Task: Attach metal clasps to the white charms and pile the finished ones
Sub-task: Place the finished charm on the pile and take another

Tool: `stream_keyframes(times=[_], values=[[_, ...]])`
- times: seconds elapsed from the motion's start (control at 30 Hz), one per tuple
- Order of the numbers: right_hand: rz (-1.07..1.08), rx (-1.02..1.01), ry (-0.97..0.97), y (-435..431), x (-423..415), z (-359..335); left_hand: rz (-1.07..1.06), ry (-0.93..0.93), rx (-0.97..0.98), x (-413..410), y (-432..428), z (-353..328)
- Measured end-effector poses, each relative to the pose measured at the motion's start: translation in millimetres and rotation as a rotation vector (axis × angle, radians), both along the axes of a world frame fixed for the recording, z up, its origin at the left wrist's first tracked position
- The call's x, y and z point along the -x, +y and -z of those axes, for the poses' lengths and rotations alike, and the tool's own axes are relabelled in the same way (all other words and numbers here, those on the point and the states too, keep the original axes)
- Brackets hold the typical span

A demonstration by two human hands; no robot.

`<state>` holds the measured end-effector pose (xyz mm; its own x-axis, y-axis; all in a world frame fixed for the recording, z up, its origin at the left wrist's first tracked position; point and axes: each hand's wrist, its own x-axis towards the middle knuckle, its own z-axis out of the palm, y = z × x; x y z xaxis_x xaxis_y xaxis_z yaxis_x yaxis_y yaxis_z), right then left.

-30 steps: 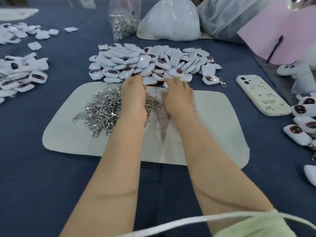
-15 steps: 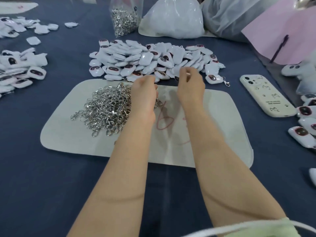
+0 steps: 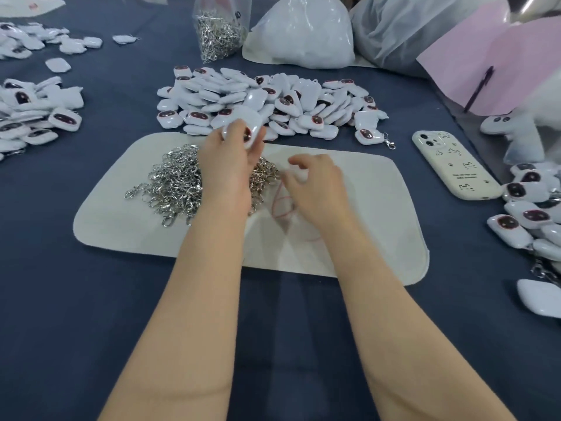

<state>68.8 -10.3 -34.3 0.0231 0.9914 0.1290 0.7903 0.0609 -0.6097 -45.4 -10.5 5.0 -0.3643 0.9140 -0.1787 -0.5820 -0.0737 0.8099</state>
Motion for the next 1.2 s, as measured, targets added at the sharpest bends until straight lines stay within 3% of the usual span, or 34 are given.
stream_keyframes(times=[0.1,0.2,0.33,0.47,0.57,0.73,0.8,1.2], values=[[-0.087,-0.028,-0.227,-1,21,9,-0.095,-0.099,-0.038,8,-1,0],[-0.142,-0.082,-0.243,2,31,9,-0.109,-0.131,-0.031,8,0,3],[-0.144,-0.027,-0.109,3,20,5,-0.054,-0.082,0.003,6,0,6],[-0.073,-0.012,0.210,1,0,0,0.062,-0.065,0.052,4,3,11],[-0.003,-0.022,0.484,0,-10,-2,0.139,0.073,0.090,0,5,14],[-0.035,0.037,0.789,-1,-20,-10,0.213,0.654,0.106,-6,8,20],[-0.057,0.047,0.853,1,-22,-12,0.294,0.775,0.051,-9,5,20],[-0.060,-0.056,0.766,4,-24,-14,0.324,0.805,0.006,-14,0,17]])
